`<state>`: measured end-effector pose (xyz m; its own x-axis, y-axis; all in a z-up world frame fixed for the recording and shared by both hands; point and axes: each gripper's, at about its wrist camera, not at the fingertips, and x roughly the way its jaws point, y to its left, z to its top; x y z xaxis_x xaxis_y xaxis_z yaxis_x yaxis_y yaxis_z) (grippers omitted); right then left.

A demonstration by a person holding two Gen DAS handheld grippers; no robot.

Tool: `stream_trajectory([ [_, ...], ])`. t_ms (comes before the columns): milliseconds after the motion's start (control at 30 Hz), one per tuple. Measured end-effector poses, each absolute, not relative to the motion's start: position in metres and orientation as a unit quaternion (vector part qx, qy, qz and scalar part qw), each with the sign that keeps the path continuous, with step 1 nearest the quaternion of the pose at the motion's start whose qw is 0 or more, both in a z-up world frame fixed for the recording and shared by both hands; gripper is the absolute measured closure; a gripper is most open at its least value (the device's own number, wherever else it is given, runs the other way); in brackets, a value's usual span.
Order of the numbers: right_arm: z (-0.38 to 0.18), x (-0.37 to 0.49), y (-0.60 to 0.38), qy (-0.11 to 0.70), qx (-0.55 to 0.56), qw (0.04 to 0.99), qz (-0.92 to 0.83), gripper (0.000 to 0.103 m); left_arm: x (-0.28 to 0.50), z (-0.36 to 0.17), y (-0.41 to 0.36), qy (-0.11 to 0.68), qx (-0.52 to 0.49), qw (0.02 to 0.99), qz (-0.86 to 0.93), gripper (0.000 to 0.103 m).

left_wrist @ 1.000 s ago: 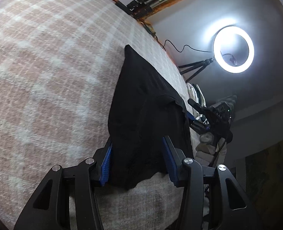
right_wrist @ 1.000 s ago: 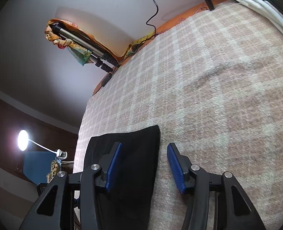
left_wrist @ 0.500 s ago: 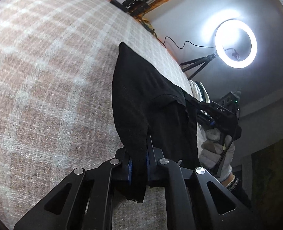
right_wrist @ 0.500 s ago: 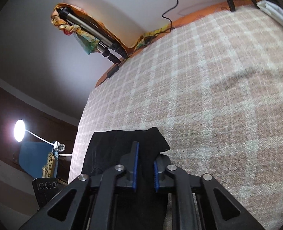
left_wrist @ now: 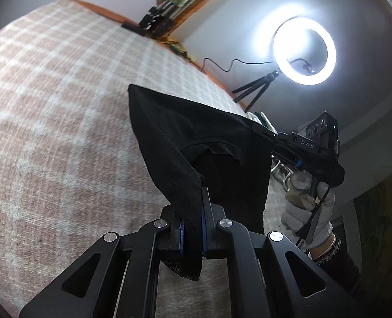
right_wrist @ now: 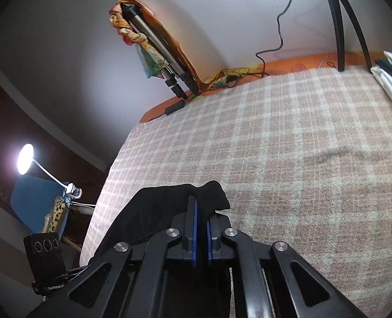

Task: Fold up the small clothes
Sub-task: 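Grasp the folded shirt with both grippers and lift it, then carry the folded shirt with both grippers toward the white tote bag by the pillow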

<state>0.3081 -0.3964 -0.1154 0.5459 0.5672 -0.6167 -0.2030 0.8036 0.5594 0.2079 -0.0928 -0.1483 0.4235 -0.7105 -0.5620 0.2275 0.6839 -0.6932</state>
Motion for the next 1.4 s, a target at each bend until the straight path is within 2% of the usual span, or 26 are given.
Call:
stream_trajectory([
  [533,-0.061,0.291,-0.457,0.378,0.189,0.884,0.2,0.101,0.237,-0.119,-0.158,0.437,-0.233,0.795,-0.35,0.096],
  [1400,0.022,0.307,-0.714,0.312,0.165,0.934,0.06,0.101,0.32,-0.067,-0.411,0.391,-0.138,0.804,-0.426,0.096],
])
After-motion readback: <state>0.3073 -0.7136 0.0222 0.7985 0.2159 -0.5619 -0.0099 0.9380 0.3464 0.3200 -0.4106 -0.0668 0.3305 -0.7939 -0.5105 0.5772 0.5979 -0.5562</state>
